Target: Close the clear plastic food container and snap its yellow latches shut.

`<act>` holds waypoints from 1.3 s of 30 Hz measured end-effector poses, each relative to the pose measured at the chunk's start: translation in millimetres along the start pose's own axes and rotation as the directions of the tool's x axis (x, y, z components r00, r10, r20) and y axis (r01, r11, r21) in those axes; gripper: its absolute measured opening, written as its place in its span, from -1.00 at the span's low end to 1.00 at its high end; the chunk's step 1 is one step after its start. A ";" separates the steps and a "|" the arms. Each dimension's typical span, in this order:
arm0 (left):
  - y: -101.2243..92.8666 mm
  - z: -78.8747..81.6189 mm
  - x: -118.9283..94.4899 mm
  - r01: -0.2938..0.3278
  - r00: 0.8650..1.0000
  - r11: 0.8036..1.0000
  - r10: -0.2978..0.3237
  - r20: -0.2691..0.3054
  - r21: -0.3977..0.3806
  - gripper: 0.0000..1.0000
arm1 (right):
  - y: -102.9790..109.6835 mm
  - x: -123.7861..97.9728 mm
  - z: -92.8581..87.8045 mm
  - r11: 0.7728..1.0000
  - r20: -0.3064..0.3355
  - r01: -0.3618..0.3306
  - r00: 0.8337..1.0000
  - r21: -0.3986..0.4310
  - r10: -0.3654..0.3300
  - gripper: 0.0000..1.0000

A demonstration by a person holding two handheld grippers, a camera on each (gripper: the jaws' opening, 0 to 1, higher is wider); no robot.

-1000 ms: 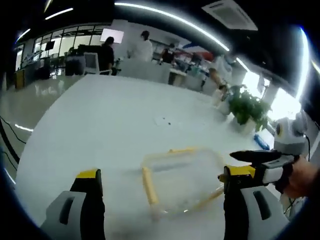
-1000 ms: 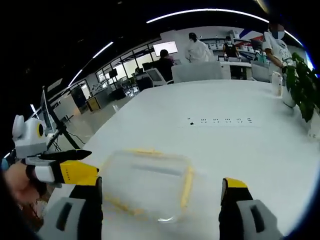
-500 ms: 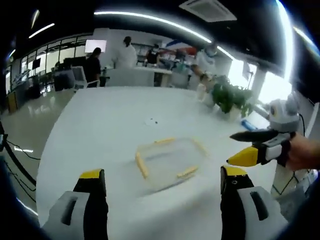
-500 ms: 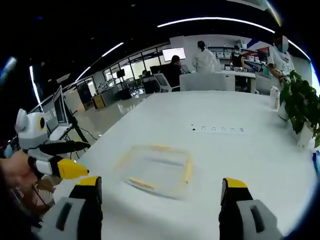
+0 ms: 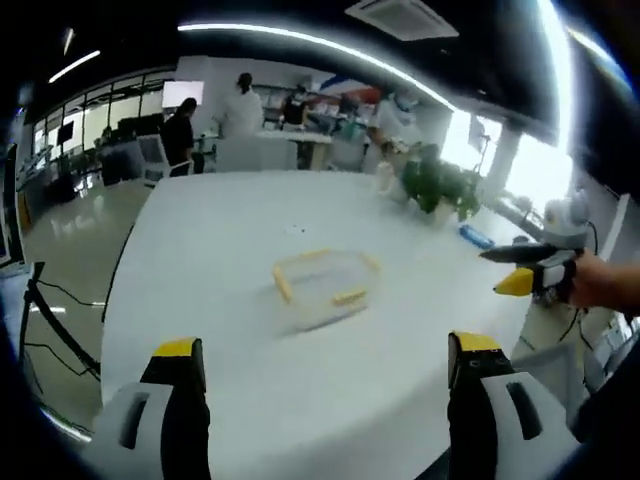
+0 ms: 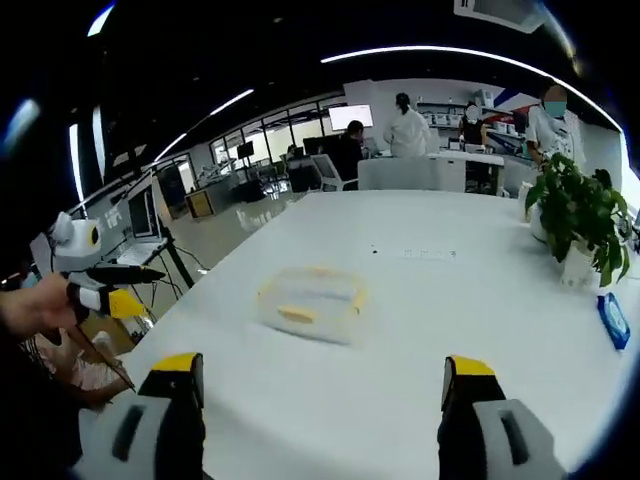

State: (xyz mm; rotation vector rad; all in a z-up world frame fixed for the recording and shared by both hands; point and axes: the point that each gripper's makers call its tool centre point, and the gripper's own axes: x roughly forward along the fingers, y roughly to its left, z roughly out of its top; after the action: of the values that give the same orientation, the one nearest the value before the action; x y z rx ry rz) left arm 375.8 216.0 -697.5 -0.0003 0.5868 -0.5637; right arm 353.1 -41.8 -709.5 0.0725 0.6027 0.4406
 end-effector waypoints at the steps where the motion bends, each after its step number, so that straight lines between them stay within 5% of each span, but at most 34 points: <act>1: -0.4 -2.4 -5.2 -0.004 1.000 1.000 0.003 0.003 0.011 0.98 | -1.8 -8.3 -5.5 1.000 0.002 0.008 1.000 -0.008 -0.008 1.00; 9: 3.2 -42.0 -33.6 -0.029 0.998 0.999 0.028 -0.061 -0.014 0.98 | -25.8 -50.1 -56.2 0.996 -0.030 0.078 0.997 0.053 -0.076 1.00; 16: -2.0 -72.9 -45.2 -0.029 0.994 0.999 0.026 -0.107 -0.022 0.98 | -22.9 -64.3 -91.0 0.993 -0.084 0.092 0.993 0.076 -0.086 1.00; 39: 15.0 -82.1 -63.5 -0.069 0.993 0.995 0.062 -0.096 -0.070 0.98 | -12.4 -60.9 -73.3 0.997 -0.070 0.071 0.995 0.031 -0.069 0.99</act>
State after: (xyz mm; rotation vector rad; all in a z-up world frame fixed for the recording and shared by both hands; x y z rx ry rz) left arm 296.7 273.5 -735.3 -0.0235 0.6963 -0.4798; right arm 271.8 -83.1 -739.8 0.0684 0.6787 0.3660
